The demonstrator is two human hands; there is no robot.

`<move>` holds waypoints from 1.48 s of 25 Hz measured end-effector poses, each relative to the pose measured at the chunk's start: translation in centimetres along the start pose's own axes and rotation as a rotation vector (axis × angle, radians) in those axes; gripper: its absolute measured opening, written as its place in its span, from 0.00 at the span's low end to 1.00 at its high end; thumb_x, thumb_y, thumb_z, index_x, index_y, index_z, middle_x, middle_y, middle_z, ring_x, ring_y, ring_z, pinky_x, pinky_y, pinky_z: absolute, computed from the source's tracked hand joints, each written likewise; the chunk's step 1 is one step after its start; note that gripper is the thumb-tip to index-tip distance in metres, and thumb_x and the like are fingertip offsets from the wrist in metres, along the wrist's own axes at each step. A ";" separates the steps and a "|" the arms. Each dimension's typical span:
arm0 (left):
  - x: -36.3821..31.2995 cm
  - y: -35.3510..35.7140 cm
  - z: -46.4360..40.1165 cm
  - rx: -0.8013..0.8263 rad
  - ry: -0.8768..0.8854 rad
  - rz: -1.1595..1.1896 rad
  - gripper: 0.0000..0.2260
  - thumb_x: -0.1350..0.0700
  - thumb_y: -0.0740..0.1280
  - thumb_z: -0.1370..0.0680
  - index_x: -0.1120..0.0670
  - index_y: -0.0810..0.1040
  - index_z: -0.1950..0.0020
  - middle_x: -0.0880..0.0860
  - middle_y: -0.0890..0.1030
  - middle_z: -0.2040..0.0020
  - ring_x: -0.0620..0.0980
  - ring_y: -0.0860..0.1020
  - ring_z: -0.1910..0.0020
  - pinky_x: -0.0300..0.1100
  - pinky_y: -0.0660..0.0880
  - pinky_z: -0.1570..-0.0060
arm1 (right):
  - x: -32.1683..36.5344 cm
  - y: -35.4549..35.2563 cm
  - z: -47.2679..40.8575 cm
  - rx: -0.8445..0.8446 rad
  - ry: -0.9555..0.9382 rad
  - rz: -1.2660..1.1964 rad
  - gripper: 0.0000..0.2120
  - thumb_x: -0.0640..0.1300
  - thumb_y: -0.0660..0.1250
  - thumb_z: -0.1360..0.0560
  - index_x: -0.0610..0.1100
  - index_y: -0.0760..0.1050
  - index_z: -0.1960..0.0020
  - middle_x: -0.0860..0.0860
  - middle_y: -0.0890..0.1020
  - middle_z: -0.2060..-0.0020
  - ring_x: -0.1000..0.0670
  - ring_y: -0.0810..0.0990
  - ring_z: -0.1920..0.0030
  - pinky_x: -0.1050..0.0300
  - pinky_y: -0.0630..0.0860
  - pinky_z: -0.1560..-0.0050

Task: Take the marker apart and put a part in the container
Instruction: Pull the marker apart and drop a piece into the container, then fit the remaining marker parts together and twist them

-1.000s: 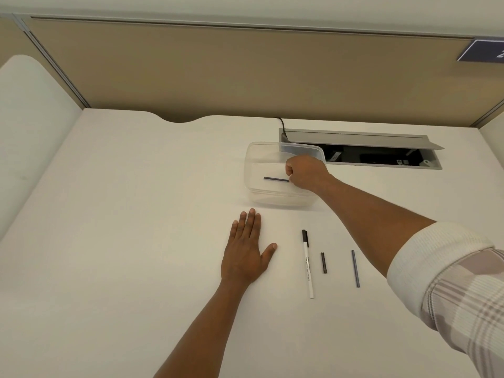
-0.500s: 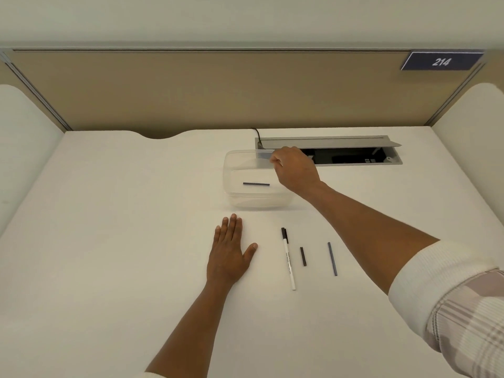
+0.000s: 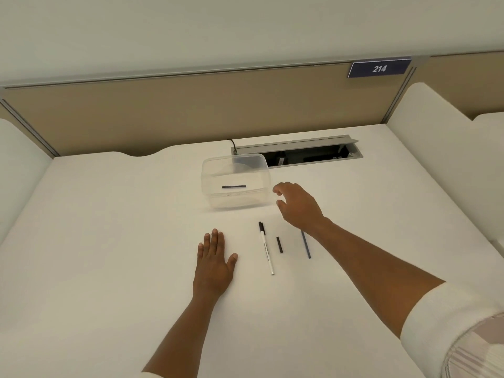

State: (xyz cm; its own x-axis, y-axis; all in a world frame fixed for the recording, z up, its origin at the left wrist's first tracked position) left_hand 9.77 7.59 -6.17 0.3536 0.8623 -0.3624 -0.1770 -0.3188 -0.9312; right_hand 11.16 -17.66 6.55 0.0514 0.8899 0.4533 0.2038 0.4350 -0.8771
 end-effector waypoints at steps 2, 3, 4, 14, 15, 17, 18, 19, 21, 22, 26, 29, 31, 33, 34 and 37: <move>-0.4 0.3 0.9 0.007 0.007 -0.016 0.32 0.44 0.54 0.18 0.56 0.43 0.21 0.50 0.43 0.20 0.48 0.38 0.22 0.47 0.40 0.23 | -1.4 0.8 2.5 0.023 0.039 0.008 0.14 0.41 0.62 0.24 0.47 0.72 0.38 0.54 0.78 0.43 0.49 0.74 0.43 0.52 0.74 0.46; -0.6 0.4 1.3 0.006 0.011 -0.021 0.32 0.44 0.54 0.17 0.56 0.43 0.21 0.51 0.43 0.20 0.48 0.38 0.22 0.47 0.40 0.23 | -2.2 1.1 3.7 0.034 0.059 0.007 0.15 0.41 0.62 0.24 0.47 0.71 0.38 0.54 0.77 0.42 0.49 0.74 0.43 0.52 0.74 0.46; -0.7 0.4 1.6 0.004 0.015 -0.023 0.32 0.45 0.54 0.17 0.56 0.43 0.21 0.51 0.43 0.20 0.48 0.38 0.22 0.47 0.40 0.23 | -3.1 1.6 4.8 0.048 0.081 0.007 0.15 0.42 0.63 0.24 0.47 0.71 0.38 0.54 0.77 0.42 0.48 0.73 0.42 0.52 0.73 0.46; -4.8 2.5 4.0 0.038 0.104 -0.032 0.30 0.45 0.53 0.17 0.55 0.45 0.20 0.48 0.42 0.21 0.46 0.38 0.22 0.45 0.39 0.23 | -8.9 4.4 12.6 0.120 0.330 0.016 0.19 0.50 0.64 0.24 0.46 0.67 0.35 0.51 0.75 0.42 0.47 0.73 0.41 0.50 0.75 0.47; -5.2 2.6 3.8 0.044 0.115 -0.030 0.29 0.45 0.52 0.17 0.54 0.45 0.20 0.48 0.42 0.21 0.46 0.39 0.22 0.44 0.39 0.23 | -9.1 4.4 12.7 0.115 0.334 0.009 0.19 0.51 0.64 0.23 0.46 0.68 0.35 0.51 0.75 0.42 0.47 0.73 0.41 0.50 0.75 0.47; -5.9 2.7 3.4 0.060 0.144 -0.021 0.29 0.46 0.52 0.17 0.54 0.44 0.21 0.47 0.42 0.21 0.46 0.39 0.21 0.44 0.39 0.23 | -9.2 4.2 12.8 0.112 0.329 -0.009 0.19 0.51 0.64 0.23 0.46 0.68 0.35 0.50 0.75 0.42 0.47 0.73 0.40 0.49 0.75 0.46; -6.4 2.7 3.0 0.071 0.159 -0.015 0.29 0.47 0.53 0.17 0.53 0.44 0.21 0.47 0.41 0.21 0.46 0.40 0.21 0.43 0.39 0.23 | -9.3 4.2 12.7 0.113 0.326 -0.021 0.19 0.51 0.64 0.23 0.46 0.68 0.35 0.51 0.75 0.42 0.47 0.73 0.40 0.50 0.75 0.46; -6.8 2.7 2.7 0.084 0.174 -0.005 0.29 0.47 0.53 0.17 0.53 0.44 0.21 0.46 0.41 0.21 0.46 0.41 0.21 0.43 0.40 0.23 | -9.4 4.1 12.8 0.115 0.323 -0.033 0.19 0.51 0.64 0.23 0.46 0.68 0.35 0.51 0.75 0.42 0.47 0.73 0.40 0.50 0.74 0.46; -7.7 2.5 2.0 0.109 0.201 0.014 0.29 0.48 0.54 0.17 0.51 0.44 0.20 0.45 0.41 0.21 0.46 0.43 0.21 0.42 0.42 0.23 | -9.6 3.9 12.9 0.113 0.303 -0.048 0.18 0.51 0.64 0.23 0.47 0.69 0.36 0.52 0.75 0.42 0.48 0.73 0.40 0.51 0.74 0.46; -8.0 2.5 1.8 0.122 0.218 0.017 0.28 0.48 0.55 0.17 0.49 0.45 0.20 0.44 0.41 0.21 0.45 0.44 0.21 0.42 0.43 0.23 | -9.7 3.9 13.0 0.112 0.293 -0.057 0.18 0.50 0.65 0.23 0.47 0.69 0.36 0.52 0.74 0.43 0.48 0.73 0.41 0.51 0.74 0.46; -9.2 2.2 0.8 0.185 0.280 0.007 0.25 0.49 0.58 0.17 0.40 0.53 0.22 0.42 0.44 0.20 0.45 0.49 0.21 0.43 0.53 0.23 | -9.8 3.8 13.0 0.114 0.281 -0.080 0.17 0.50 0.65 0.24 0.47 0.70 0.37 0.53 0.74 0.44 0.49 0.74 0.42 0.52 0.74 0.46; -9.2 1.4 0.1 0.205 0.251 0.040 0.19 0.49 0.62 0.19 0.37 0.66 0.28 0.39 0.46 0.20 0.48 0.60 0.24 0.48 0.69 0.32 | -9.9 3.9 12.8 0.115 0.285 -0.082 0.16 0.49 0.65 0.24 0.47 0.70 0.38 0.53 0.74 0.44 0.49 0.75 0.43 0.52 0.74 0.47; -9.3 0.7 -0.3 0.175 0.254 0.046 0.14 0.51 0.65 0.20 0.39 0.74 0.35 0.36 0.48 0.21 0.50 0.75 0.35 0.47 0.76 0.45 | -10.1 4.1 12.7 0.123 0.290 -0.072 0.16 0.50 0.64 0.24 0.48 0.70 0.38 0.54 0.73 0.44 0.49 0.74 0.43 0.53 0.73 0.48; -9.2 0.3 -0.7 0.162 0.259 0.021 0.09 0.52 0.66 0.21 0.41 0.77 0.43 0.33 0.47 0.23 0.54 0.81 0.49 0.46 0.77 0.54 | -10.2 4.2 12.6 0.130 0.297 -0.068 0.15 0.50 0.64 0.24 0.48 0.69 0.38 0.54 0.73 0.45 0.50 0.75 0.43 0.53 0.73 0.48; -9.1 0.2 -0.9 0.164 0.255 0.008 0.07 0.53 0.67 0.21 0.42 0.77 0.45 0.32 0.48 0.23 0.55 0.81 0.53 0.46 0.77 0.56 | -10.2 4.3 12.5 0.132 0.299 -0.066 0.15 0.50 0.63 0.24 0.48 0.69 0.38 0.54 0.73 0.45 0.50 0.75 0.44 0.53 0.73 0.48; -9.1 0.1 -1.3 0.172 0.249 -0.002 0.05 0.55 0.67 0.22 0.44 0.76 0.49 0.35 0.53 0.22 0.54 0.81 0.52 0.47 0.77 0.55 | -10.3 4.6 12.3 0.137 0.299 -0.043 0.14 0.49 0.63 0.23 0.48 0.70 0.39 0.54 0.72 0.45 0.50 0.75 0.44 0.54 0.73 0.49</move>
State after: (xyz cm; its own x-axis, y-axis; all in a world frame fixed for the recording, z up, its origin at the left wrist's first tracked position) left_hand 7.74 -0.83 -3.00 0.5648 0.7330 -0.3791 -0.3215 -0.2276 -0.9192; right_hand -0.49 -23.13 -4.06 0.3347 0.7991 0.4994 0.0793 0.5041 -0.8600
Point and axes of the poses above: each hand's wrist, its own z-axis away from the middle knuckle, its own y-axis out of the palm, x = y × z, the point moved 9 cm from there along -z, towards the middle knuckle
